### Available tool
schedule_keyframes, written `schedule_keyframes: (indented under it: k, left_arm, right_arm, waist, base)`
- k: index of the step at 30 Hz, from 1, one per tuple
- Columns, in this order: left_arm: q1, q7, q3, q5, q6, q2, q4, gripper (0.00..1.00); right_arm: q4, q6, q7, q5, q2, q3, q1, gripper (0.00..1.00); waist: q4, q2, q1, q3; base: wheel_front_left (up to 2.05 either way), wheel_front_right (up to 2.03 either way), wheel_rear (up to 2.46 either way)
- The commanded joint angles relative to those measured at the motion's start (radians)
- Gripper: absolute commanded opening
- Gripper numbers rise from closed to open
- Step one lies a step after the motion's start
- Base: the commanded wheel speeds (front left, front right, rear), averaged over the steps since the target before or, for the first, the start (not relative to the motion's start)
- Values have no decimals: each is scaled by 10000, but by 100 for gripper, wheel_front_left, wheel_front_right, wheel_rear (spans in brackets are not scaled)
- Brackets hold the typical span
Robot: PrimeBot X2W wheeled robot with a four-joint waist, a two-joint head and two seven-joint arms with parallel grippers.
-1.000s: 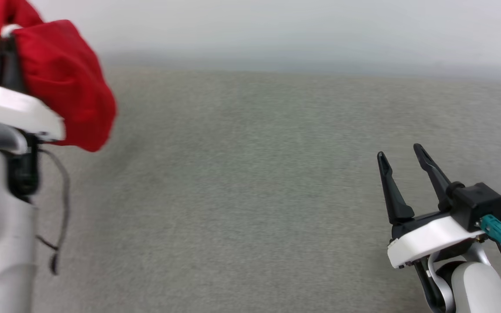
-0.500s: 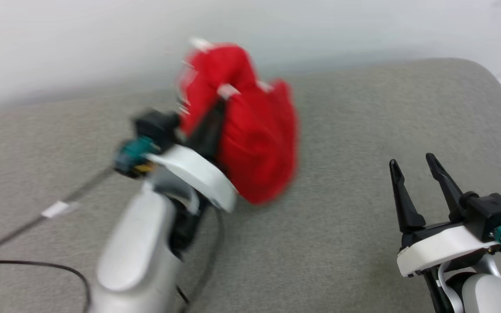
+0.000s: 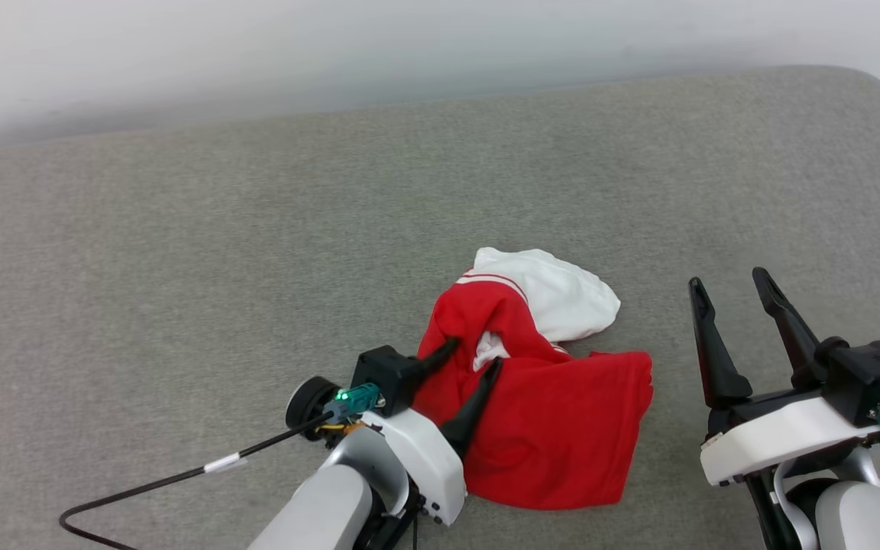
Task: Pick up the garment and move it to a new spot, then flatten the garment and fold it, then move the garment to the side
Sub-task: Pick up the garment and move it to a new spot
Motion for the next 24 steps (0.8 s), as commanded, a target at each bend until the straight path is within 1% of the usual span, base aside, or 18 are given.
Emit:
schedule_keyframes:
  k: [1, 4, 6, 9, 13, 16, 19, 24]
  left_arm:
    - [-186, -298, 3, 75, 0, 4, -134, 100]
    - [-284, -1174, 111, 254, 98, -36, -463, 100]
    - [-320, -1638, 251, 335, 261, -43, -732, 100]
    - [-309, -2007, 522, 516, 596, 20, -1165, 100]
    - [67, -2203, 1117, 616, 1175, 236, -1569, 100]
    - [438, -2241, 1802, 560, 1685, 478, -1796, 100]
    - [985, -2268, 2529, 379, 2087, 752, -1953, 100]
    - [2020, -2275, 3258, 321, 2408, 1333, -2229, 100]
  right_arm:
    - [22, -3, -61, -65, 7, -28, -69, 100]
    - [64, -3, -17, -110, 7, -66, 3, 100]
    - [68, -3, 51, -130, 7, -107, 83, 100]
    - [92, -3, 113, -150, 7, -184, 197, 100]
    - [64, -3, 221, -170, 5, -322, 373, 100]
    - [-8, -3, 312, -198, 7, -406, 528, 100]
    - [-67, -3, 383, -193, 5, -484, 681, 100]
    - [-109, -3, 508, -74, 5, -622, 1012, 100]
  waist:
    - [187, 0, 0, -77]
    - [453, 0, 0, -284]
    - [628, 0, 0, -460]
    - [873, 0, 0, -721]
    - [1136, 0, 0, -1033]
    - [1289, 0, 0, -1207]
    - [1393, 0, 0, -1354]
    - [1446, 0, 0, -1604]
  base:
    - [0, 0, 0]
    - [0, 0, 0]
    - [0, 0, 0]
    - [0, 0, 0]
    - [0, 0, 0]
    - [0, 0, 0]
    - [0, 0, 0]
    - [0, 0, 0]
